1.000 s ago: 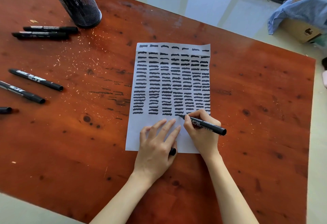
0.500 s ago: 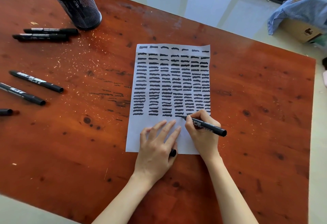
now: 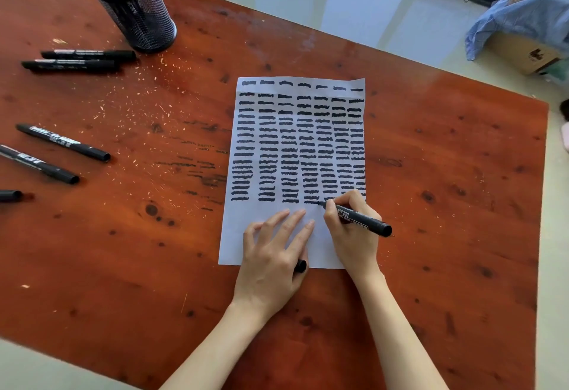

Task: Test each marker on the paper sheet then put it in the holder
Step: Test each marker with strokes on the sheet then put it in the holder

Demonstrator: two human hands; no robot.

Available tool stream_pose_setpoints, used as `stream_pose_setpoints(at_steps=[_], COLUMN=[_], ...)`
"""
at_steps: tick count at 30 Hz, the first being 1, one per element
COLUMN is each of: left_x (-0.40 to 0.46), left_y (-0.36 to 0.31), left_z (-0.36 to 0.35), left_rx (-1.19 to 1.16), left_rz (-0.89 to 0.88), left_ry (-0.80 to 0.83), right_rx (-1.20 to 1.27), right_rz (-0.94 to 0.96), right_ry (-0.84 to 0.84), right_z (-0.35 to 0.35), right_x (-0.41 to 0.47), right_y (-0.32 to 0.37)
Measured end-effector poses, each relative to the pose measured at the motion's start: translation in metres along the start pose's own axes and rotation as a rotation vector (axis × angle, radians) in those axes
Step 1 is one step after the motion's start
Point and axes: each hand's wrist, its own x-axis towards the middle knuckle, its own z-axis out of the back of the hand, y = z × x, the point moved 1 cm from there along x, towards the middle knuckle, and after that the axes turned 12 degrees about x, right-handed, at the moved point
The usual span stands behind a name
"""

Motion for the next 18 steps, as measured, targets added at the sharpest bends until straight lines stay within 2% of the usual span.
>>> stream_pose_setpoints(at_steps=[10,12,15,18], left_x=[-0.001,-0.002,-0.002,0.002], left_y=[0.000,0.003,0.011,0.016], left_z=[-0.002,0.000,0.008,0.027], left_rx=[-0.056,-0.188,-0.509,-0.662], left_rz=[0.023,0.061,0.182,0.295], left_ry=[-0.012,-0.036,-0.080,-0.040], right_rx=[0.376,0.420,0.455,0.482], right_rz=[-0.211,-0.246,-0.287,-0.350], right_ry=[-0.109,-0.114,-0.115,-0.146], right_z=[0.010,0.011,0.010,0.011], right_x=[0.005,0.006,0.008,0.014], right_y=[0.001,0.001,0.007,0.013])
